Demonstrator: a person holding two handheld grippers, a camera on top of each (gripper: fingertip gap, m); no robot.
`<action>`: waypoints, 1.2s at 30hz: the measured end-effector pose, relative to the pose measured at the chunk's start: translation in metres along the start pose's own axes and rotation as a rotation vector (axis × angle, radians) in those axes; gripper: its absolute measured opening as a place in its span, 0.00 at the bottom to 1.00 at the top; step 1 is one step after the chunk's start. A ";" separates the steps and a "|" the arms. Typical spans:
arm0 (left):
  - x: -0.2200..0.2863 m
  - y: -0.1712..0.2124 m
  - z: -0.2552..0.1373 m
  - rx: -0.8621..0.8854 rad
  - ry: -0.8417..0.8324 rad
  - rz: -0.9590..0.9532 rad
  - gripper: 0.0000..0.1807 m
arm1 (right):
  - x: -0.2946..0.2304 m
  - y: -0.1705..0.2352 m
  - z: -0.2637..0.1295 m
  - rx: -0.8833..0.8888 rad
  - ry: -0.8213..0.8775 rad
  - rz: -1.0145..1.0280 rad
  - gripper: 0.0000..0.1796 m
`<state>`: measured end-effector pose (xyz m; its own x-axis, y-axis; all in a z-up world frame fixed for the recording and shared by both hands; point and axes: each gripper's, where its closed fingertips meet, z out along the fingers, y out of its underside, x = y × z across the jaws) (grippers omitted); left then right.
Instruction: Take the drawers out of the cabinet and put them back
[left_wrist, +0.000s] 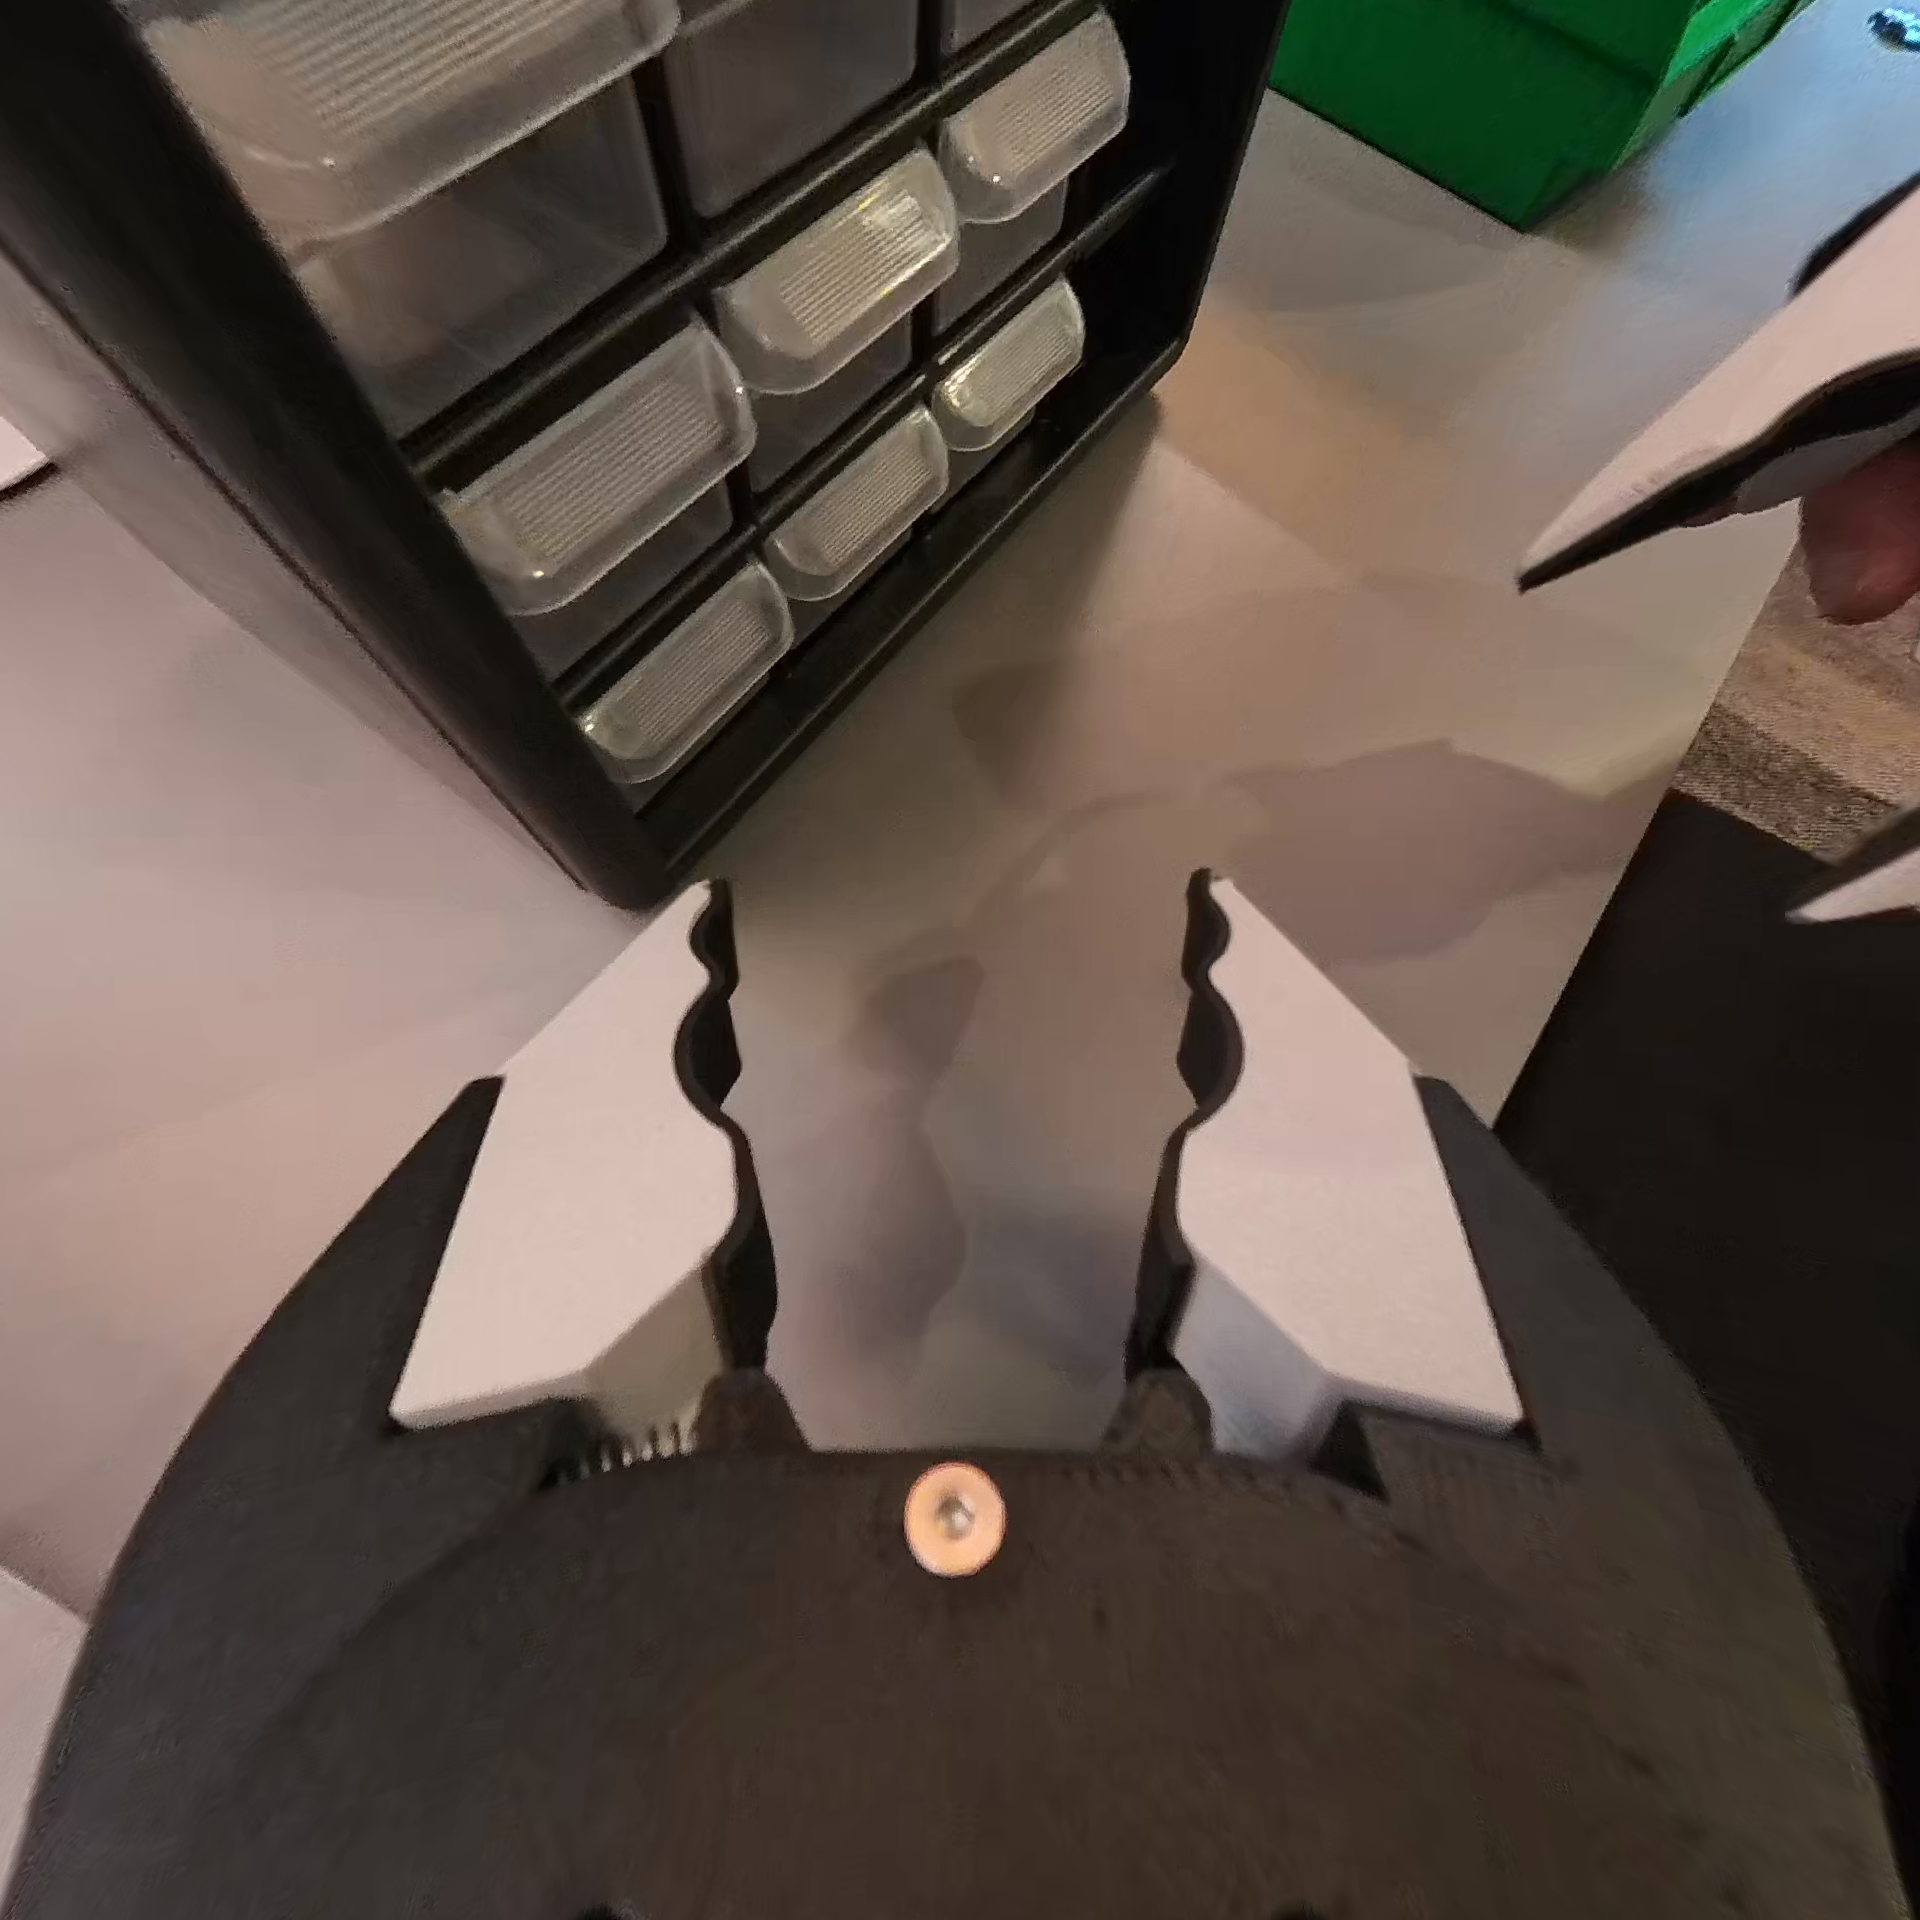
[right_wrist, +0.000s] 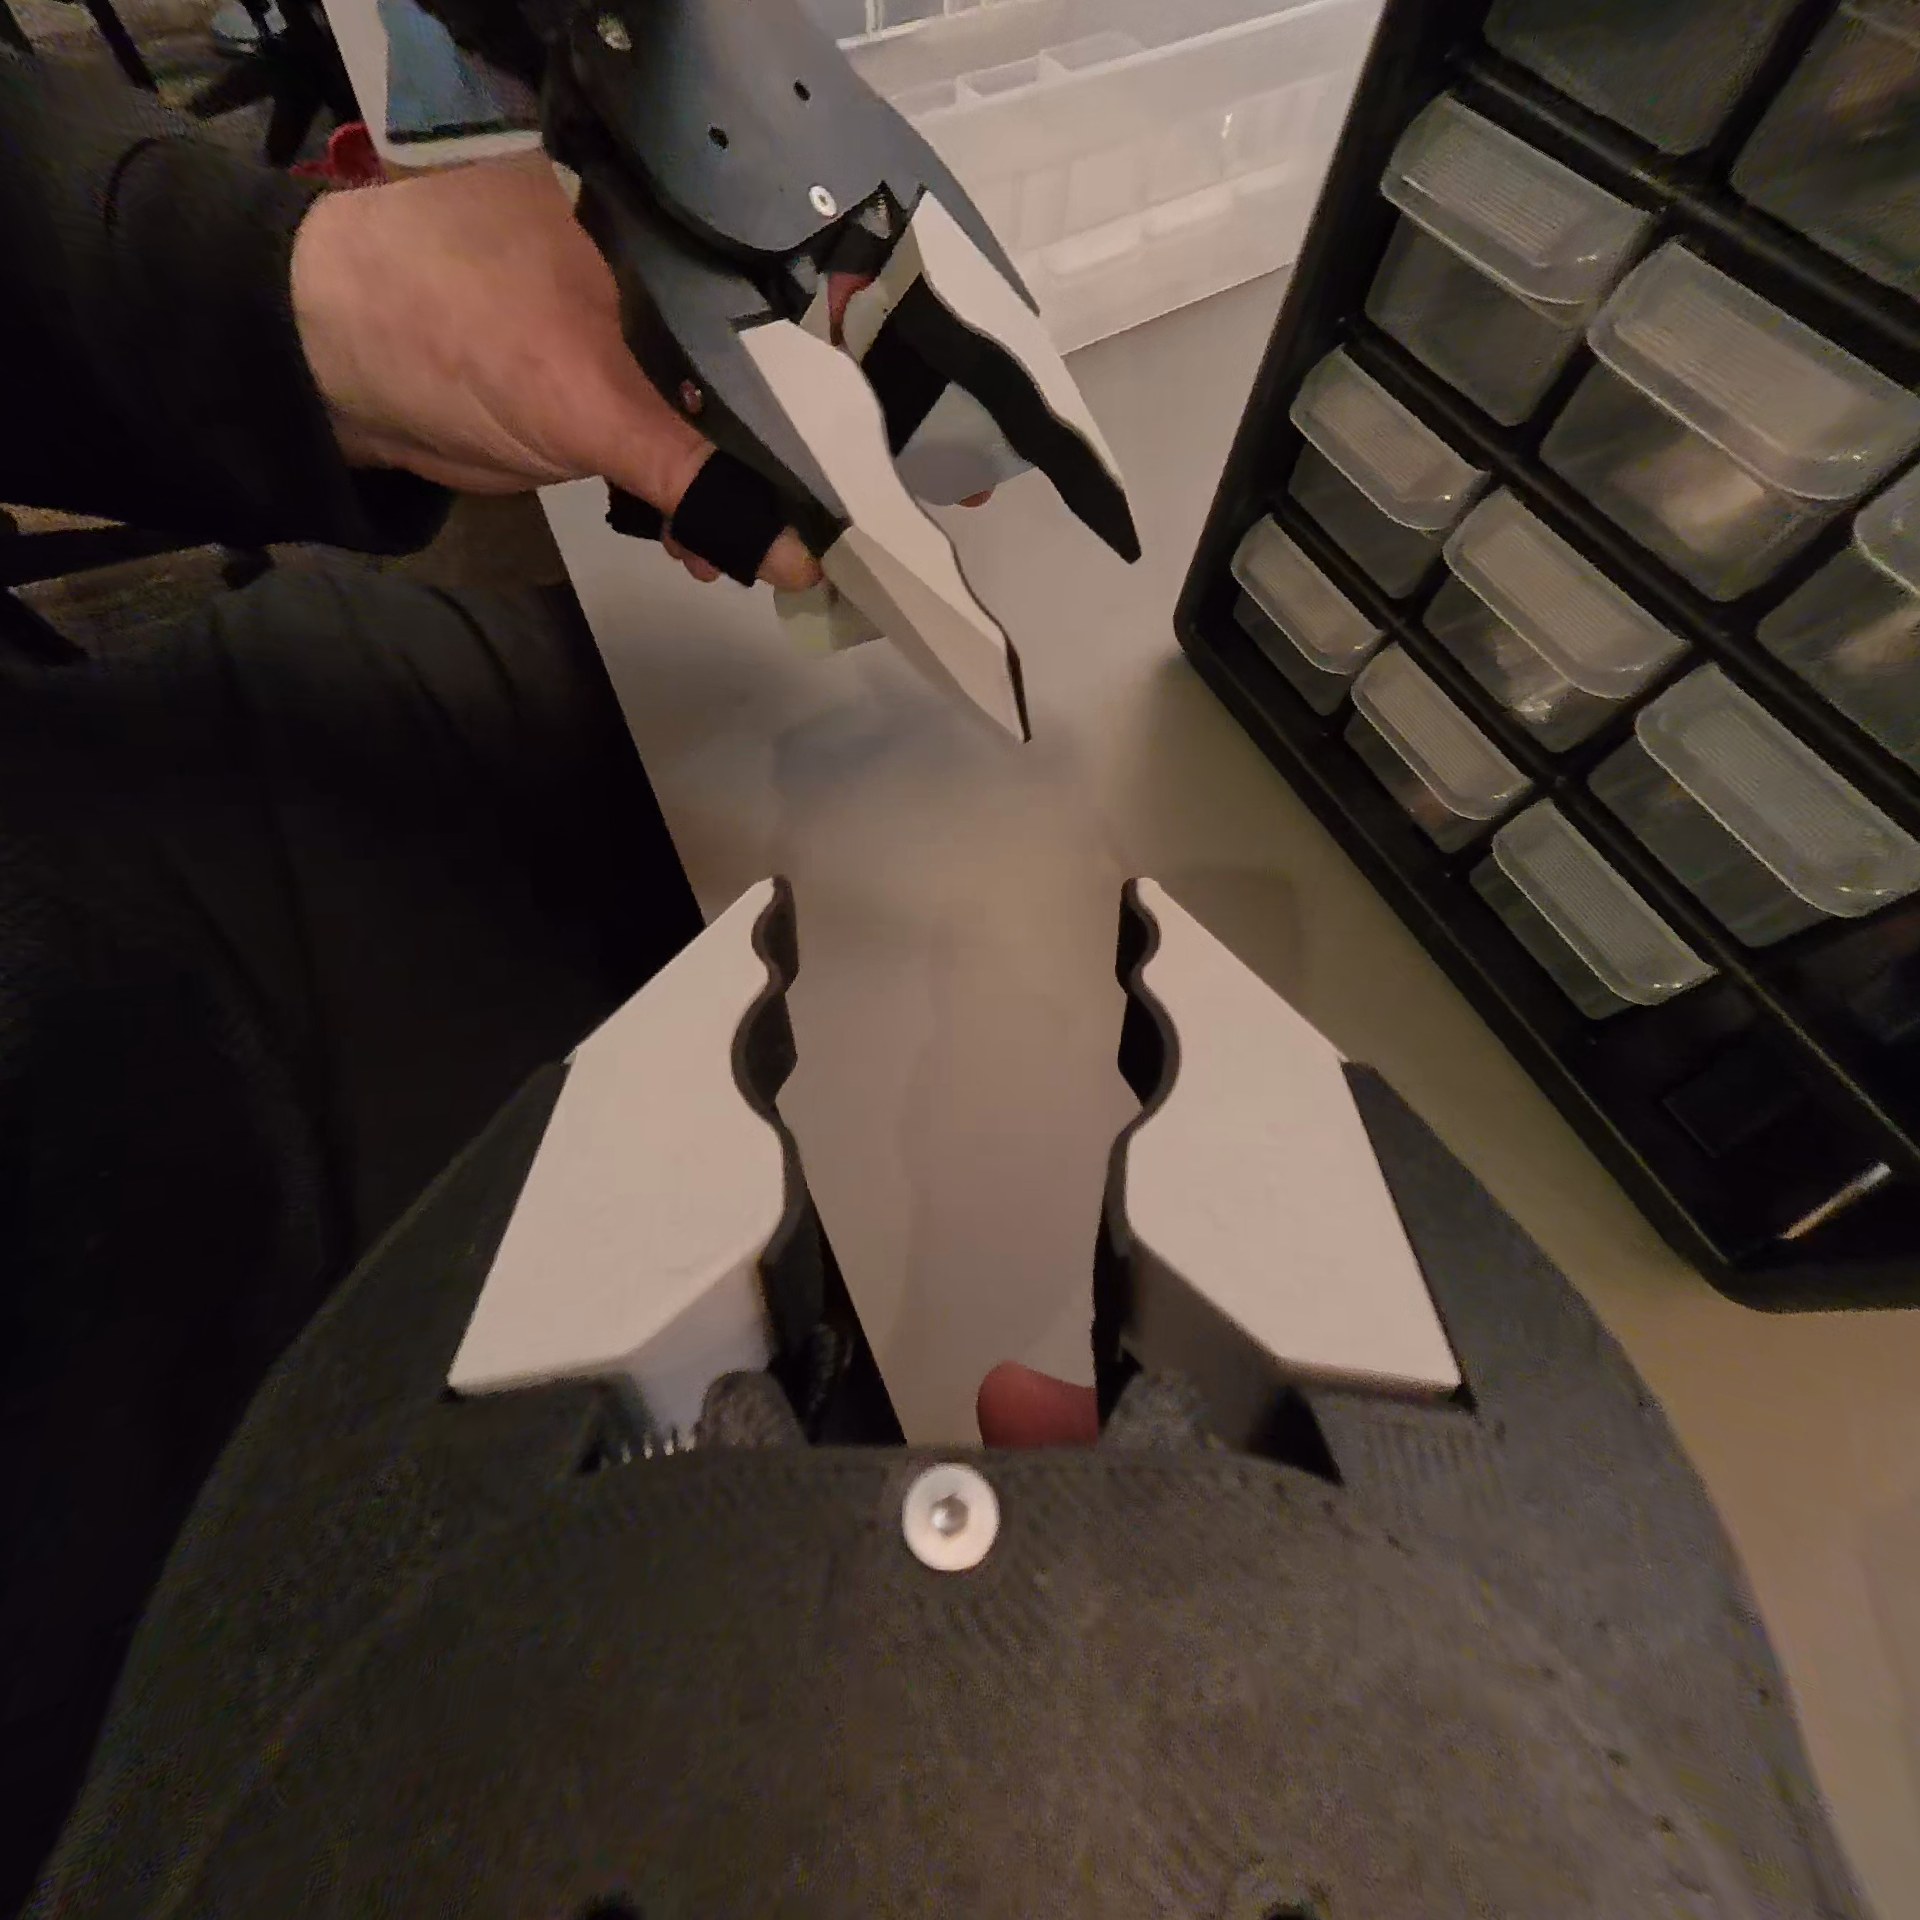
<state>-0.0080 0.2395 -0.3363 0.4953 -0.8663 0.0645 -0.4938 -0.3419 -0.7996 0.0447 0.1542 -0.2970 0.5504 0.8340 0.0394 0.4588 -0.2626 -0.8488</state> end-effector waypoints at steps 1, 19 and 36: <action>-0.002 0.001 -0.001 -0.003 -0.004 -0.003 0.47 | -0.001 0.000 0.000 -0.002 -0.003 -0.009 0.34; 0.016 -0.026 -0.028 -0.012 0.023 0.085 0.25 | -0.006 -0.005 -0.009 0.037 -0.038 -0.005 0.36; -0.099 -0.085 -0.146 0.083 -0.288 0.137 0.34 | 0.021 -0.021 -0.015 0.095 0.095 -0.044 0.50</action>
<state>-0.1199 0.3008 -0.1877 0.6157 -0.7598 -0.2088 -0.5158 -0.1884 -0.8357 0.0570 0.1703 -0.2705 0.5964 0.7931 0.1238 0.4182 -0.1754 -0.8913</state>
